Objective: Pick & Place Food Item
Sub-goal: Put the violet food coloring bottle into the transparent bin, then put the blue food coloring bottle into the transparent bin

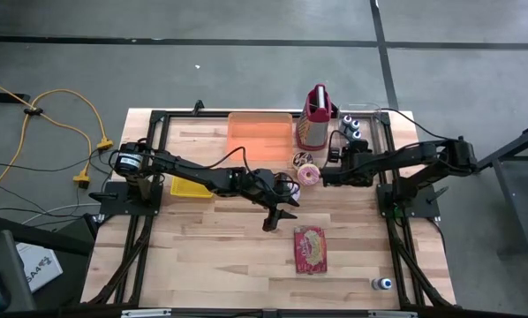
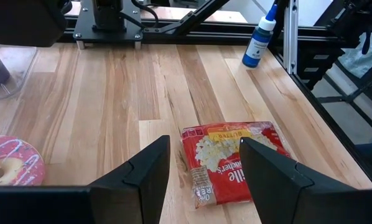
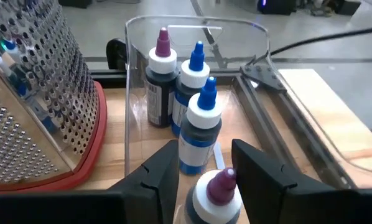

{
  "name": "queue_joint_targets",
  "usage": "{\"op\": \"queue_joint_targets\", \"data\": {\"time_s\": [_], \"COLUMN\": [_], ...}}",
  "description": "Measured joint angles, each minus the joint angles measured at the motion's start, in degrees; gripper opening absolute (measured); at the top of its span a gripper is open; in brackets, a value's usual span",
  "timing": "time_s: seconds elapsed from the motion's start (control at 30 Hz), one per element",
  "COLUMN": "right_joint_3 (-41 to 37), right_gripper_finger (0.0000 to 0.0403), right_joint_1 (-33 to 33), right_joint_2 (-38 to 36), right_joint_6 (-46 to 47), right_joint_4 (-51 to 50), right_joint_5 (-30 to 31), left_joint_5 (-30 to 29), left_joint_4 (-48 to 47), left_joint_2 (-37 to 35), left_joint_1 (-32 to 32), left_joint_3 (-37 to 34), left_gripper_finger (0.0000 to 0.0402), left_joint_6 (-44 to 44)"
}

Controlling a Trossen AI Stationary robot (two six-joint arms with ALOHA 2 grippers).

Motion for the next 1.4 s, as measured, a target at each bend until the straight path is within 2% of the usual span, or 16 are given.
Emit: {"op": "queue_joint_targets", "data": {"time_s": [0.37, 0.67, 0.83, 1.07, 1.23, 1.4], "right_joint_3": [0.00, 0.00, 0.00, 0.00, 0.00, 0.00], "right_gripper_finger": [0.0135, 0.0135, 0.0135, 0.0135, 0.0135, 0.0135], "right_joint_1": [1.27, 6.72, 12.55, 21.02, 24.38, 26.36], "right_joint_2": [-2.66, -8.65, -12.17, -18.63, -23.52, -28.10], "right_joint_6": [0.02, -1.80, -14.62, -40.75, -59.31, -69.99], "right_joint_4": [-1.73, -1.29, 2.91, 12.93, 20.50, 25.89], "right_joint_5": [1.82, 5.50, 5.95, 3.39, -5.25, -20.54], "left_joint_5": [0.00, 0.00, -0.02, -0.02, -0.02, -0.21], "left_joint_4": [0.00, 0.02, 0.02, -0.17, -0.16, 0.00], "left_joint_2": [0.00, 0.00, 0.00, 0.00, 0.01, 0.02], "left_joint_1": [-0.01, -0.02, -0.01, -0.02, -0.01, -0.02], "left_joint_3": [0.00, 0.00, 0.00, 0.00, 0.00, -0.02], "left_gripper_finger": [0.0187, 0.0187, 0.0187, 0.0187, 0.0187, 0.0187], "left_joint_6": [0.02, 0.45, 1.51, 1.50, 0.10, -0.75]}}
